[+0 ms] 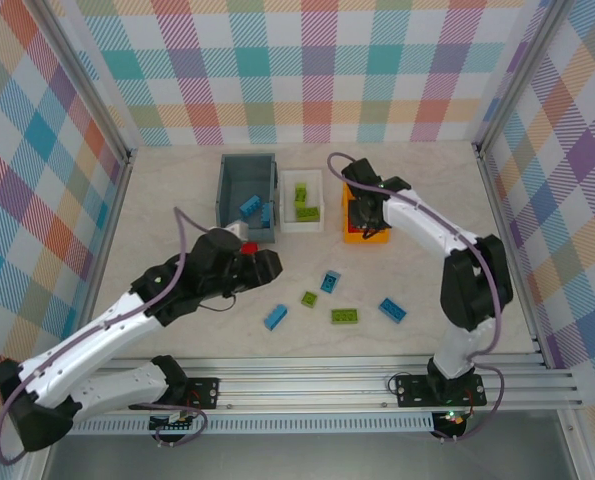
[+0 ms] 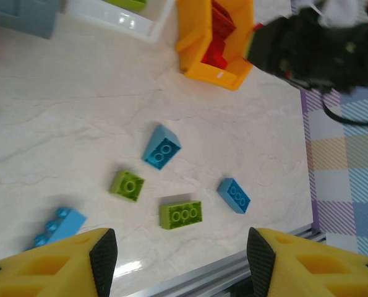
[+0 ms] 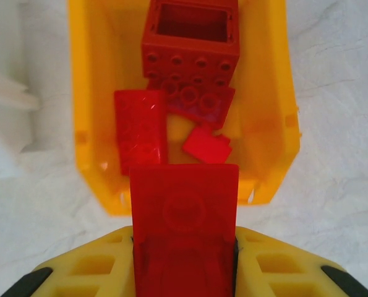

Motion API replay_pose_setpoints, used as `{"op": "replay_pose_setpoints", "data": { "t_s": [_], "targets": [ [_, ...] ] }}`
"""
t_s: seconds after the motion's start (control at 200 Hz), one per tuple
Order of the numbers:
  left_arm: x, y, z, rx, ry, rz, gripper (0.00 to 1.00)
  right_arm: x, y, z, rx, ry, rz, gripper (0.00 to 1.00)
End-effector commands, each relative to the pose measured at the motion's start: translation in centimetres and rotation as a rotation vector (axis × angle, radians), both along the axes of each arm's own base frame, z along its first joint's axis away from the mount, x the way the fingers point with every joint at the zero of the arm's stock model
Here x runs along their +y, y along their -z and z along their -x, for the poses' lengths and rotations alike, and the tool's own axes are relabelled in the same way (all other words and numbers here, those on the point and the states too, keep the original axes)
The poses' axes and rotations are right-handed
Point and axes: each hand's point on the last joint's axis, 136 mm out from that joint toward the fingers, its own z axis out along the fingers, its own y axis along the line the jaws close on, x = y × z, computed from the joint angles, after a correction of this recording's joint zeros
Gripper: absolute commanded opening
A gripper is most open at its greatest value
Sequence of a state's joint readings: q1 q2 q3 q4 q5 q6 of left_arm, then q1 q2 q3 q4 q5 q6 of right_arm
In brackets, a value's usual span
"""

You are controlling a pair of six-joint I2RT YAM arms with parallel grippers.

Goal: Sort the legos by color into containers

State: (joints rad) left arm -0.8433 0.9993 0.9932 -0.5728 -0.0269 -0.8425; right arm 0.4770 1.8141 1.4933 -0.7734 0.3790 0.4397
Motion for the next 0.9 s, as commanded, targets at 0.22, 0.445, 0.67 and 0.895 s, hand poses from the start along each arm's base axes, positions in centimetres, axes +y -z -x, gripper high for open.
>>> {"op": "replay_pose_setpoints", "data": {
  "t_s": [0.22,0.445,0.67,0.895],
  "targets": [
    [-3.8,-2.3,-1.3,-0.113,0.046,0.011,0.59,0.5,0.9,-7.6,0.041,-0.016,-0.094,0.34],
    [-3.3,-2.1,-1.4,-0.123,0.038,-0.025,0.59,1.7,1.0,-8.9,0.053,-0.054,-0.147,0.54],
    [-1.9,-0.8,-1.1,-0.111,0.015,-0.096,0.59,1.5,-3.8,-7.9,-0.054,-0.064,-0.181,0.59],
    [0.5,0.7,-0.3,-0.075,-0.015,-0.192,0.59,1.1,-11.0,-3.8,-0.198,-0.095,-0.182,0.57]
  ]
}}
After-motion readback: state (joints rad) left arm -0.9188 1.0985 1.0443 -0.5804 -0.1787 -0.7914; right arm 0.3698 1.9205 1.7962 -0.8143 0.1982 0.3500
